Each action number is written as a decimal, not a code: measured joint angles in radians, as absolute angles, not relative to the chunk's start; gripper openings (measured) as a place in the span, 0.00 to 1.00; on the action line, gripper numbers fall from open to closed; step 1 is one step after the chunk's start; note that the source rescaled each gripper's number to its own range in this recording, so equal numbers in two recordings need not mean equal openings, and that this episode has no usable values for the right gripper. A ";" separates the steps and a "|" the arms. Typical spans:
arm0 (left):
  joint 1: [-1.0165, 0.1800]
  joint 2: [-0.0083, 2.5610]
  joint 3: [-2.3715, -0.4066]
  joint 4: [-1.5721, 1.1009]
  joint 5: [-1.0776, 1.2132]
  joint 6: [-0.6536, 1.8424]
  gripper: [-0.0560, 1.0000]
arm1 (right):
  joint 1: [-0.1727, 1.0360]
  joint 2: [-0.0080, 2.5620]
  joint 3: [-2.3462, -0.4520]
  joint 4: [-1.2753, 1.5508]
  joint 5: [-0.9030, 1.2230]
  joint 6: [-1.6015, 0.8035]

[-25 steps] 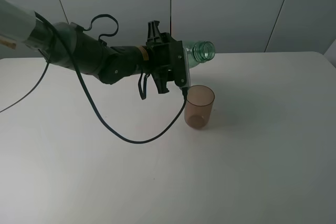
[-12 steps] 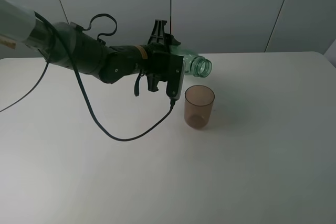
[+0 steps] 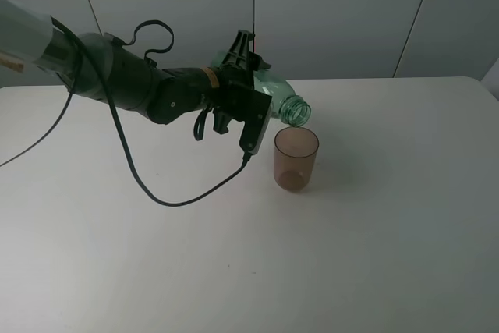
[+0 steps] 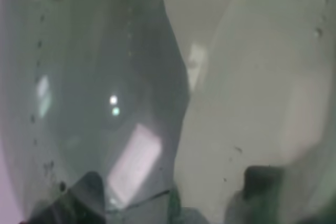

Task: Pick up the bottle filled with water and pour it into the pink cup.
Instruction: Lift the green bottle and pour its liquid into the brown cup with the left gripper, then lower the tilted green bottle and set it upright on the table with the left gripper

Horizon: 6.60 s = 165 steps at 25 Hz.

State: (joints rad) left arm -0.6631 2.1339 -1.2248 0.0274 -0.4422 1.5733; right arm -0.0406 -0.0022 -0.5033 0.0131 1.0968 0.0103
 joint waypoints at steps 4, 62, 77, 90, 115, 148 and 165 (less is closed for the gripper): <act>-0.663 2.134 -1.225 0.024 -0.440 1.624 0.09 | -0.041 -0.002 -0.503 0.013 1.097 0.010; -0.695 2.128 -1.225 -0.040 -0.627 2.082 0.09 | -0.041 -0.002 -0.503 0.013 1.097 0.010; -0.708 2.128 -1.225 0.103 -0.675 2.111 0.09 | -0.041 -0.002 -0.503 0.013 1.097 0.010; -0.708 2.088 -1.225 0.189 -0.728 2.111 0.09 | -0.041 -0.002 -0.503 0.013 1.097 0.010; -0.708 1.964 -1.159 0.077 -0.646 1.579 0.09 | -0.041 -0.002 -0.503 0.013 1.097 0.010; -0.479 2.230 -1.198 0.301 -0.686 -0.150 0.09 | -0.041 -0.002 -0.503 0.013 1.097 0.010; -0.479 2.271 -1.210 0.319 -0.690 -0.199 0.09 | -0.041 -0.002 -0.503 0.013 1.097 0.010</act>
State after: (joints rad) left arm -0.4793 2.2707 -1.2103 0.3193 -0.6900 -0.1995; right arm -0.0406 -0.0022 -0.5033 0.0131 1.0968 0.0103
